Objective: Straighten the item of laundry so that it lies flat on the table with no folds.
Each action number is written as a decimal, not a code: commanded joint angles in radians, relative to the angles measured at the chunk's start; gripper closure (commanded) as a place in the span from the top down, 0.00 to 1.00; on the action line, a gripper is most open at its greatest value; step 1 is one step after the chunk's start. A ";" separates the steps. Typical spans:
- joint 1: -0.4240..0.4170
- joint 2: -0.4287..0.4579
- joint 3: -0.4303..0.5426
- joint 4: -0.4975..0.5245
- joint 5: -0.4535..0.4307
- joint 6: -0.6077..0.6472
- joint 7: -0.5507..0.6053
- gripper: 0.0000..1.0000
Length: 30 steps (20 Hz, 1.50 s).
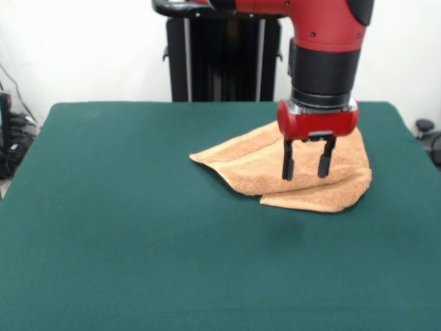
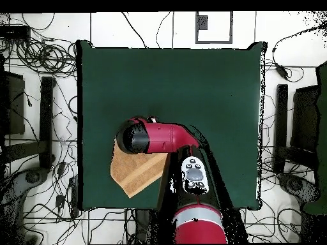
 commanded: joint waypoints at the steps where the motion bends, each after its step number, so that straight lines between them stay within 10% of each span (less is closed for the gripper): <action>1: 0.052 0.096 0.062 -0.002 0.039 -0.033 0.198 1.00; 30: 0.038 0.192 0.073 0.036 0.008 -0.182 0.177 1.00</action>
